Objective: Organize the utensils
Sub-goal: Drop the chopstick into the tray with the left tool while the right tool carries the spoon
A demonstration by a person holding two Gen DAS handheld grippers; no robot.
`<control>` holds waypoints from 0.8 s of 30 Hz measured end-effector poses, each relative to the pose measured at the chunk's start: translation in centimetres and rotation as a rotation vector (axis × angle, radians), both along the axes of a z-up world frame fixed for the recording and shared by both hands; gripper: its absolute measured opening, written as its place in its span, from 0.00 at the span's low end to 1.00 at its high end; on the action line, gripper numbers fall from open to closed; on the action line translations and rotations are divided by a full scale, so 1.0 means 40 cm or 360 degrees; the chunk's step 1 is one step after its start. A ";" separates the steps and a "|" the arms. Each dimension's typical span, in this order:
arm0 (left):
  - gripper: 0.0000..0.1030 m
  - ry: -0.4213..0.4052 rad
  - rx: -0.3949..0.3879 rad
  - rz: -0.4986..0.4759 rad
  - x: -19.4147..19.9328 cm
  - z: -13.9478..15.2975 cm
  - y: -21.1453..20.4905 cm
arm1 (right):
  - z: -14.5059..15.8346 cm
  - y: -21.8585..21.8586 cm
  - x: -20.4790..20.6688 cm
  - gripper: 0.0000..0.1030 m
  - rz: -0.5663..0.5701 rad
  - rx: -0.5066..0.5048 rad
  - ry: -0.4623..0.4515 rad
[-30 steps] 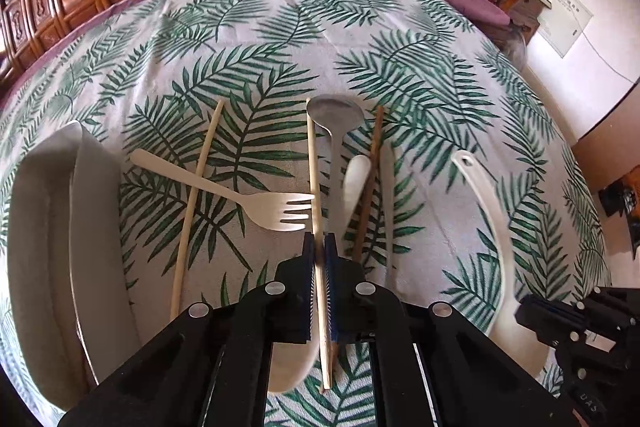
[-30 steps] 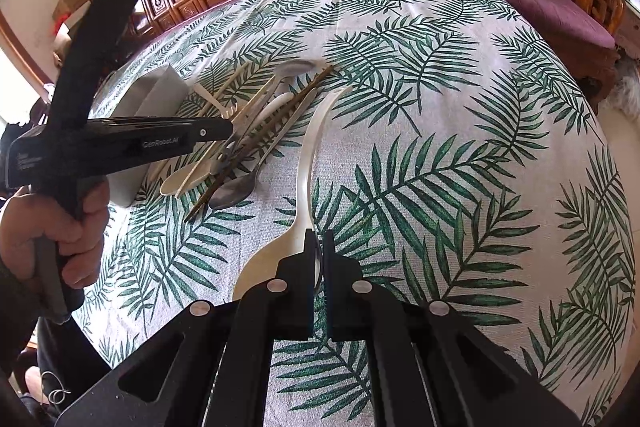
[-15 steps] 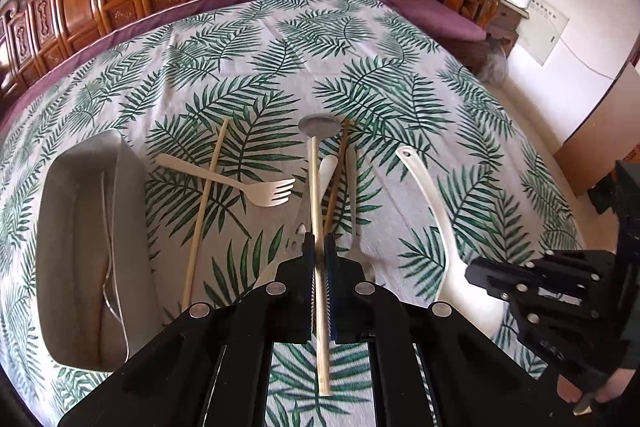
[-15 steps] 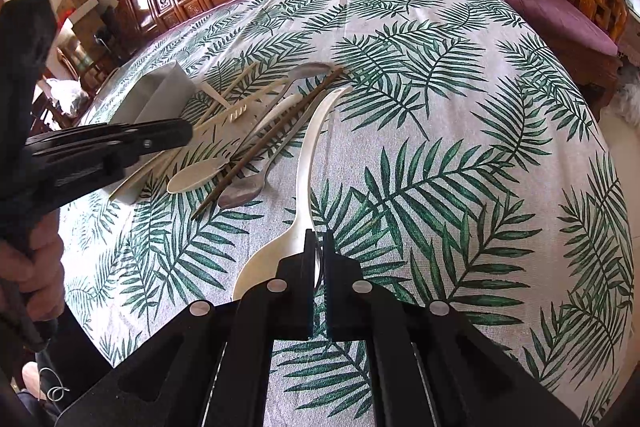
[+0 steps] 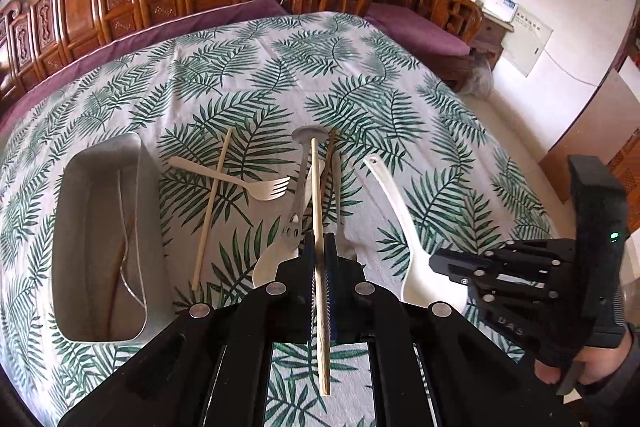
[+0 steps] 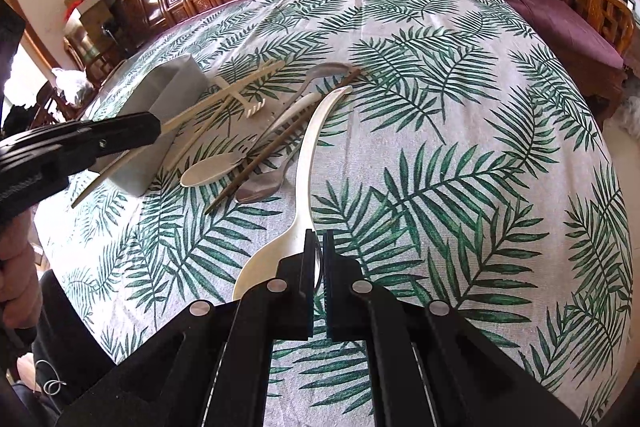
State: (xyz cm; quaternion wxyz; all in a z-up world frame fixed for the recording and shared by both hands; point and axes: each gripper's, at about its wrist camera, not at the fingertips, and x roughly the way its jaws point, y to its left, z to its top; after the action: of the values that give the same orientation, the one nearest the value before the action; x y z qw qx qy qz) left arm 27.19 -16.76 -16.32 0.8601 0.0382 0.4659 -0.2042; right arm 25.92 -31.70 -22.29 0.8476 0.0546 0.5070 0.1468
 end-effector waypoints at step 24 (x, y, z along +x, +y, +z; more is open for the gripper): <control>0.04 -0.0145 -0.0037 0.0177 0.030 0.086 0.305 | 0.142 0.207 0.041 0.04 0.0100 -0.0048 -0.0152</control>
State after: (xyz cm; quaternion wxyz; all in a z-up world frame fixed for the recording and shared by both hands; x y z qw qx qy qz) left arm 28.41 -4.57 -12.88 0.8908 0.0116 0.4254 -0.1595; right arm 27.58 -23.41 -16.59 0.8666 0.0187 0.4695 0.1680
